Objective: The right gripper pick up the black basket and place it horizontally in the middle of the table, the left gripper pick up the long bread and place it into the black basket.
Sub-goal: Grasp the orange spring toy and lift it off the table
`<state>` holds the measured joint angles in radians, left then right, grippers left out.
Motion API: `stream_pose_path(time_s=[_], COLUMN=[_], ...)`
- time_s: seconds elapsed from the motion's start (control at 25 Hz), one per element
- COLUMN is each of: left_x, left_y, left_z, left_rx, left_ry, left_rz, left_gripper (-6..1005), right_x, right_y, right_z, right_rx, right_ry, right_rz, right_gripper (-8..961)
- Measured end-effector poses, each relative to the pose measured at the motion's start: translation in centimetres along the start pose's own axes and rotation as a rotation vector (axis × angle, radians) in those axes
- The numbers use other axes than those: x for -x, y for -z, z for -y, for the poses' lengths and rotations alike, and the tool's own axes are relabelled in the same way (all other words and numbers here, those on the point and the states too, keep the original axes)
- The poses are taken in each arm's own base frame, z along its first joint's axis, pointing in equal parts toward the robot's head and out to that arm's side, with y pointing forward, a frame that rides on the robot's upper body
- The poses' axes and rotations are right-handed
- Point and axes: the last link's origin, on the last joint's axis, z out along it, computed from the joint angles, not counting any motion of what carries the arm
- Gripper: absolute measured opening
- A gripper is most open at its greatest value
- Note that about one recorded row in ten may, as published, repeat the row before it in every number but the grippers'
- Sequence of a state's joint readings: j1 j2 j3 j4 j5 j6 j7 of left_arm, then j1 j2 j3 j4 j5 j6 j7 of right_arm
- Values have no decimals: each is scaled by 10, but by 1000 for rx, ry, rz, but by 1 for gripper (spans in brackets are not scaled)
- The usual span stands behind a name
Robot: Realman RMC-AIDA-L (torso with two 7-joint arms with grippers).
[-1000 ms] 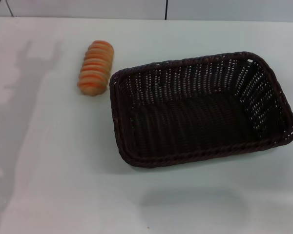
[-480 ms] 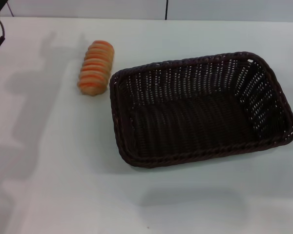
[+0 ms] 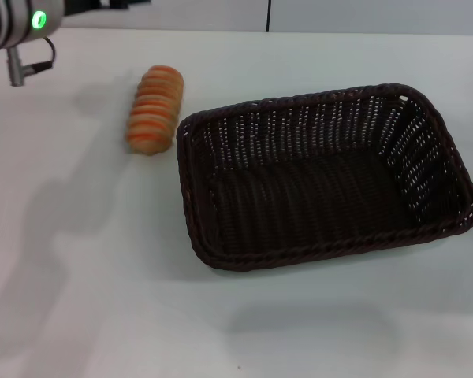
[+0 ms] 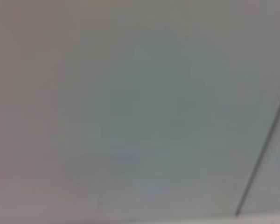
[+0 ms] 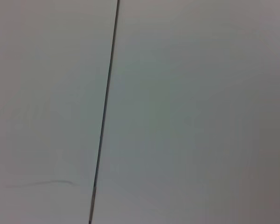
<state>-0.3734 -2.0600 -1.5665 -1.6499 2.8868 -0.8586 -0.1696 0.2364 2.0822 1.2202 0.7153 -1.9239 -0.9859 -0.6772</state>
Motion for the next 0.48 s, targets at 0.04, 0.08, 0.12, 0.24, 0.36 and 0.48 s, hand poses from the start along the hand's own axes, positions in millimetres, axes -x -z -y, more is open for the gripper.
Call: stream_pose_path(time_s=[0.04, 0.08, 0.12, 0.24, 0.36, 0.48], left_x=[-1, -1, -1, -2, -1, 1], left_y=[-7, -10, -12, -24, -36, -45], left_z=[-4, -6, -7, -17, -23, -25], left_rx=[0, -1, -1, 3, 1, -5], left_ry=[-15, -23, -28, -56, -75, -84], left_rz=[55, 82, 96, 174, 234, 278], left_gripper=[789, 788, 788, 787, 787, 786], right_x=[-1, -1, -1, -1, -1, -2], right_y=[-1, -1, -1, -2, -1, 0], right_z=[0, 0, 0, 0, -1, -1], right_rx=[1, 1, 3, 4, 6, 10], right_ry=[-3, -3, -5, -6, -5, -3], right_rz=[-1, -1, 1, 3, 4, 3], right_gripper=[386, 386, 386, 386, 387, 387])
